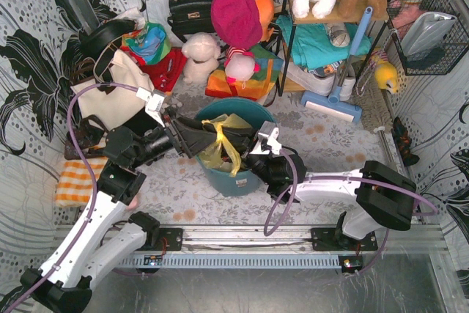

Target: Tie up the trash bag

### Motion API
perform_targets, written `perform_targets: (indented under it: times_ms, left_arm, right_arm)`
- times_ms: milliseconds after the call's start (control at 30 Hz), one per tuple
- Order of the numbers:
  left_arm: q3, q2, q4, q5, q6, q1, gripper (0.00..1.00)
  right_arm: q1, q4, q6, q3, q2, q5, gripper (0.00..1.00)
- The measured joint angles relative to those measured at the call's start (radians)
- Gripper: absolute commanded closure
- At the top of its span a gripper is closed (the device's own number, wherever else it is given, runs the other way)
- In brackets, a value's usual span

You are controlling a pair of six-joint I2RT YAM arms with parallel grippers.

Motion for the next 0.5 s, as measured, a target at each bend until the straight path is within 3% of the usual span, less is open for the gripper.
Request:
perform_targets:
  times_ms: [500]
  left_arm:
    - [-0.124, -0.043, 0.076, 0.019, -0.079, -0.039, 0.33]
  right_arm:
    - [0.0, -0.001, -0.069, 0.039, 0.03, 0.028, 1.0]
